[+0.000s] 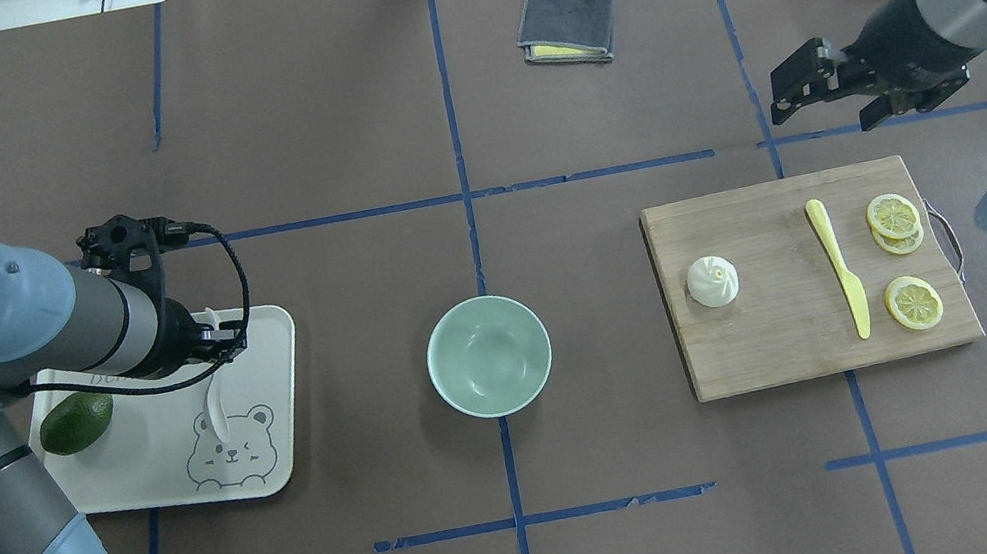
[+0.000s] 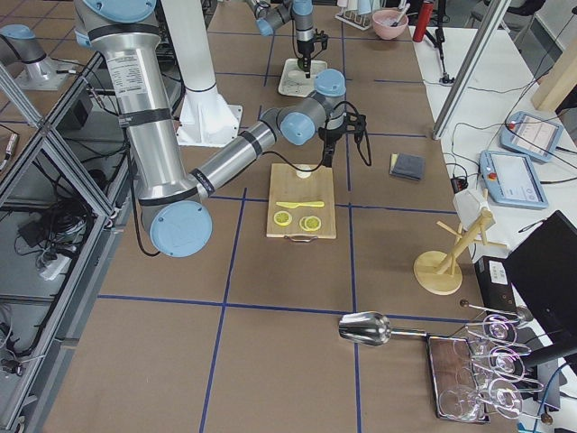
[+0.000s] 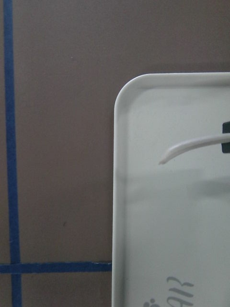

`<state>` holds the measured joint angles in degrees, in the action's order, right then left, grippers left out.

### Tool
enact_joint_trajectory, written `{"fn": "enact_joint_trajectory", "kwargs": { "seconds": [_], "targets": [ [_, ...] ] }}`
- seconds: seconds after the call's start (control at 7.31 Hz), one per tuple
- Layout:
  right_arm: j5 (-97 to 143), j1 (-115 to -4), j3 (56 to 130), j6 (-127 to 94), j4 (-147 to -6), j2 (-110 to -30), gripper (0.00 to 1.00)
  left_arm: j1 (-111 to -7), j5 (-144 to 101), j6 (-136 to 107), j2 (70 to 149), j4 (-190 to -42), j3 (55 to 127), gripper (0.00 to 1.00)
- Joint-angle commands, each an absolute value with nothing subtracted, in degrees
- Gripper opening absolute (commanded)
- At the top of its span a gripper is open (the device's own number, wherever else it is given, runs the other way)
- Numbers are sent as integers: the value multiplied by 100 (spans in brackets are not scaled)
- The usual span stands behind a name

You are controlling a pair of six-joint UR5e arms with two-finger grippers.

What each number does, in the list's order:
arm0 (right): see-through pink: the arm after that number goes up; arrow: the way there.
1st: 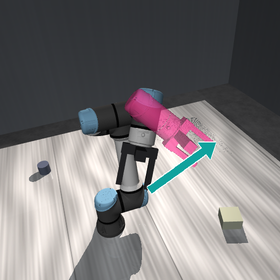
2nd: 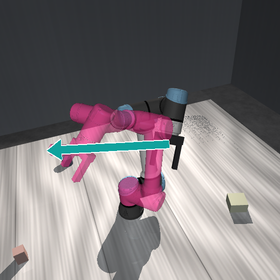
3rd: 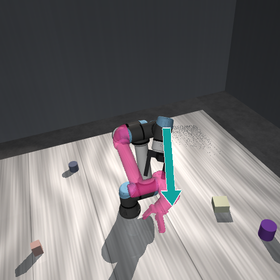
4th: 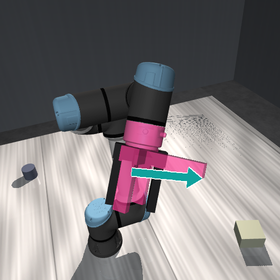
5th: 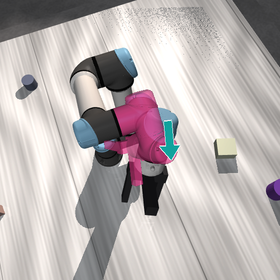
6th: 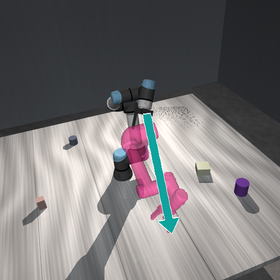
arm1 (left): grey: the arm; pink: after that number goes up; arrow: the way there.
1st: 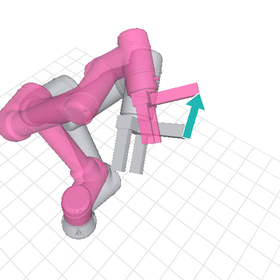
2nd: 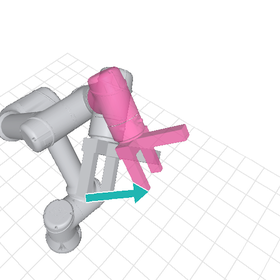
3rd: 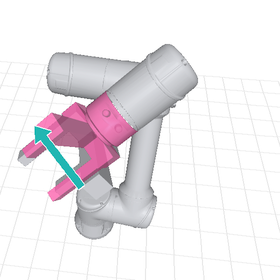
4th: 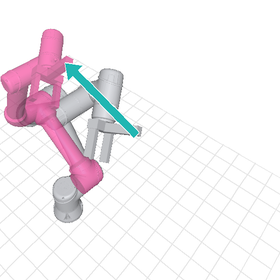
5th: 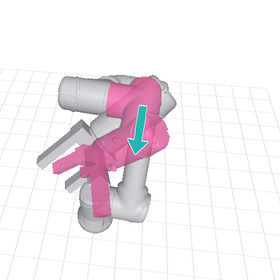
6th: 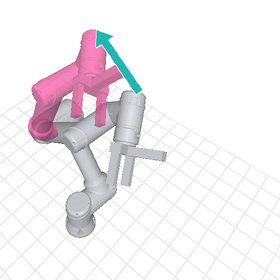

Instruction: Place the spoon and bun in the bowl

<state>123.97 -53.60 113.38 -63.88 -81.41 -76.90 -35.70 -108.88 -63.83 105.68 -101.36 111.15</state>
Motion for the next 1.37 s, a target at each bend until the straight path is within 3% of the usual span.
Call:
{"fn": "enact_joint_trajectory", "kwargs": {
  "seconds": [0.0, 0.27, 1.23],
  "targets": [
    [11474, -4478, 11329, -7002, -7806, -7734, 100, -3648, -11178, -6904, 11168, -9975, 11101, 0],
    [10787, -3808, 11216, -7215, -7770, -7734, 100, -3621, -11188, -7897, 11932, -10046, 10672, 0],
    [10494, -3147, 10653, -7181, -7770, -7620, 100, -3393, -11153, -8833, 12190, -10925, 10239, 0]
  ]
}}
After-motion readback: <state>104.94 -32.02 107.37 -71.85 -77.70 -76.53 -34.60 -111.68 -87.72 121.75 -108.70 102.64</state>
